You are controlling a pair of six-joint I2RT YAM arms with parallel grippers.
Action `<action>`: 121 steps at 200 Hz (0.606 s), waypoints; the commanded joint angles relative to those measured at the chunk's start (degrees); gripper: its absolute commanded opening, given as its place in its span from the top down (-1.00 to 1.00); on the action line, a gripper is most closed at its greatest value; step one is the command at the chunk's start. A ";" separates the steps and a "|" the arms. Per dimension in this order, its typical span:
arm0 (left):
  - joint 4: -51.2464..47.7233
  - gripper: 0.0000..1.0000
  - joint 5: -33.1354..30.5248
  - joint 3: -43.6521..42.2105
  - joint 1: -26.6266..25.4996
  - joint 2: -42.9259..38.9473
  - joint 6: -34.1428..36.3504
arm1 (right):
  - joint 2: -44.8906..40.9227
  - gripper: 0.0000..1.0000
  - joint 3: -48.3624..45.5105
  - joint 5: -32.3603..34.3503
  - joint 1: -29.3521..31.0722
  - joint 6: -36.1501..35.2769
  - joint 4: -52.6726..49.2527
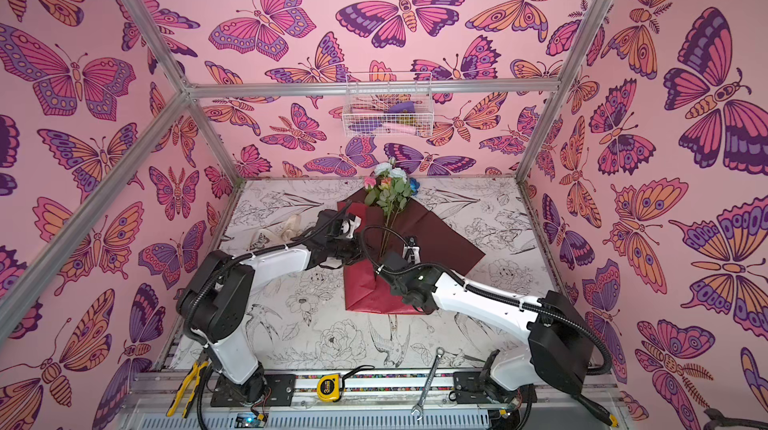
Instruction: Tie the bouquet of fake flowers
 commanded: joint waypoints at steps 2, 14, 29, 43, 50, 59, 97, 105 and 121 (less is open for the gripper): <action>1.35 0.97 2.49 0.95 -0.55 2.53 1.09 | -0.12 0.30 0.09 1.56 -0.21 1.33 -1.49; 2.11 0.93 3.08 1.03 -0.74 3.47 0.81 | 0.16 0.30 0.04 1.37 -0.21 1.35 -1.15; 2.90 0.78 3.79 0.95 -1.00 4.48 0.40 | 0.42 0.30 0.09 1.27 -0.23 1.59 -1.03; 3.43 0.56 4.62 0.74 -1.26 5.12 0.17 | 0.52 0.30 -0.04 1.02 -0.21 1.68 -0.46; 3.72 0.42 4.94 0.54 -1.28 5.28 0.10 | 0.60 0.30 -0.13 0.77 -0.21 1.75 -0.22; 4.18 0.34 5.23 0.12 -1.34 5.26 0.08 | 0.60 0.30 -0.30 0.60 -0.21 1.77 0.16; 7.83 -0.06 6.79 -2.79 -1.17 2.59 -1.02 | 0.15 0.31 -0.99 -3.76 -0.12 -1.00 4.84; 8.84 -0.06 7.15 -3.62 -1.13 1.70 -1.59 | -0.18 0.32 -1.18 -4.90 -0.05 -1.76 6.11; 11.38 -0.06 8.00 -5.69 -0.92 -0.06 -3.17 | -0.91 0.32 -1.15 -5.69 0.39 -2.78 7.57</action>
